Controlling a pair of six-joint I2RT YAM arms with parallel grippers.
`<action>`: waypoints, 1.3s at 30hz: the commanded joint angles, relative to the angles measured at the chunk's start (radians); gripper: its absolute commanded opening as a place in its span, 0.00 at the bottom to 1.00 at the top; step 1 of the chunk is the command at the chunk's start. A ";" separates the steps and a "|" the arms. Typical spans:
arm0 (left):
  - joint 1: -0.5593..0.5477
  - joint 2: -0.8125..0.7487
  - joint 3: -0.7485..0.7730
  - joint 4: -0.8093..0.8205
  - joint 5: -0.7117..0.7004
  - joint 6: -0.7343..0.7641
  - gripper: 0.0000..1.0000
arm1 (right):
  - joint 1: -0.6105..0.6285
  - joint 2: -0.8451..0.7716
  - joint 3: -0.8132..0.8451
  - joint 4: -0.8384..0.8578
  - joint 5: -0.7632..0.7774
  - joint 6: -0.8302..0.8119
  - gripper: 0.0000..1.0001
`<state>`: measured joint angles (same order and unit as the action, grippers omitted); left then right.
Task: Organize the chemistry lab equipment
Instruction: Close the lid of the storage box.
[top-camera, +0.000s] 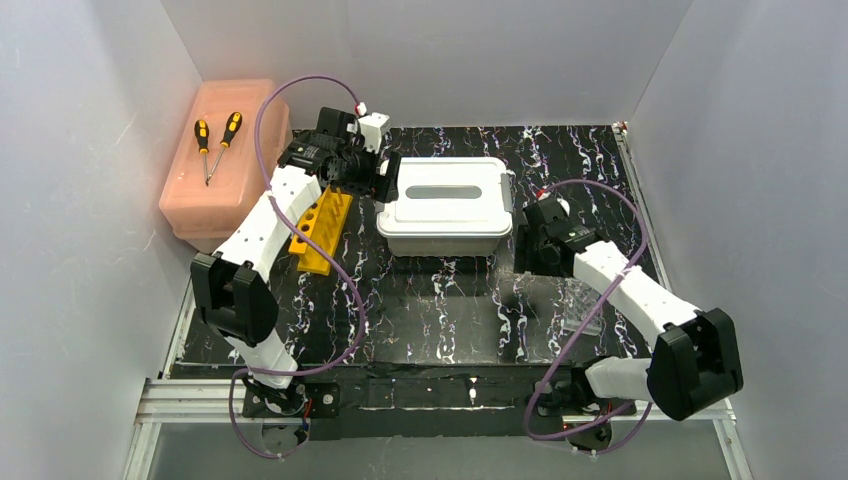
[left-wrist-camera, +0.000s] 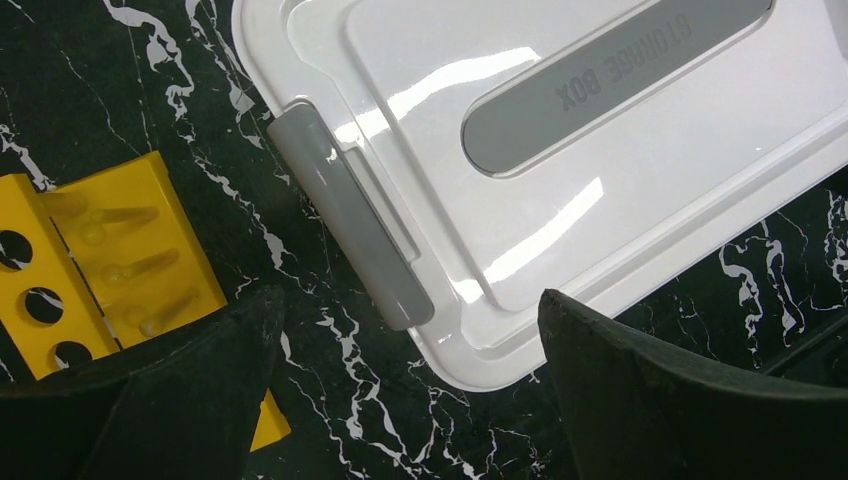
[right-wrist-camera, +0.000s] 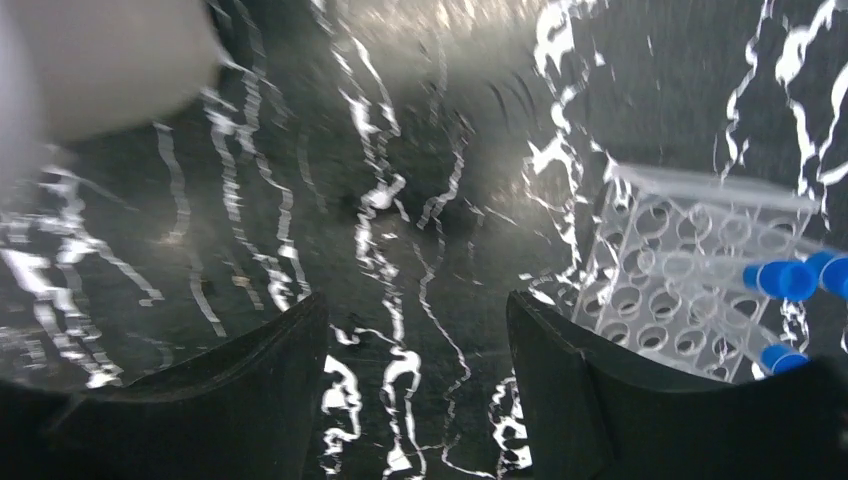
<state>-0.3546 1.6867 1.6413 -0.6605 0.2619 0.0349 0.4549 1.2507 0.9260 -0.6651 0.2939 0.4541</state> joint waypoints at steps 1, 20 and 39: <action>0.008 -0.068 0.038 -0.058 -0.023 0.025 0.98 | 0.004 0.026 -0.062 -0.054 0.083 0.103 0.72; 0.045 -0.087 0.039 -0.099 -0.053 0.079 0.98 | -0.188 0.209 -0.133 -0.024 0.253 0.160 0.82; 0.144 -0.062 0.111 -0.161 -0.039 0.043 0.98 | -0.139 0.159 0.137 0.121 -0.015 0.032 0.98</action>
<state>-0.2417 1.6482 1.7081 -0.7769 0.2173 0.0948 0.3054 1.4063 0.9821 -0.6331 0.3626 0.5072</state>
